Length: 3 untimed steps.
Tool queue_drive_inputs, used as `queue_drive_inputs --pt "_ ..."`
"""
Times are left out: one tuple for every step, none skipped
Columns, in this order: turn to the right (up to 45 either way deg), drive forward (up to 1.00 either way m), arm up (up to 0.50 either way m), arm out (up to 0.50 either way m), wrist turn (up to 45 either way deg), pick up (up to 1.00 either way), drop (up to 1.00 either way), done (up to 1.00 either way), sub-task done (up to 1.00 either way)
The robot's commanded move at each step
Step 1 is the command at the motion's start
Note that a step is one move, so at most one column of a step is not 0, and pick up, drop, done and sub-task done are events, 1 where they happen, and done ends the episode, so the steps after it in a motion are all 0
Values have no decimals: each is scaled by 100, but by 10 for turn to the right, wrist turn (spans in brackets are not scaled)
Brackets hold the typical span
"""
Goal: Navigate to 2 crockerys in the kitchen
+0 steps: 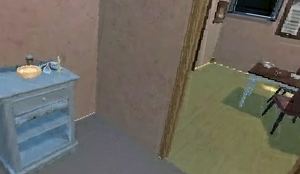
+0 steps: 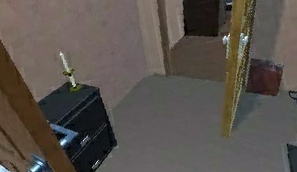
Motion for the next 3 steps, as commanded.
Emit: queue_drive_inputs --pt "0 40 0 0 0 0 0 0 0" --pt "330 0 0 0 0 0 0 0 0" --pt "0 15 0 0 0 0 0 0 0"
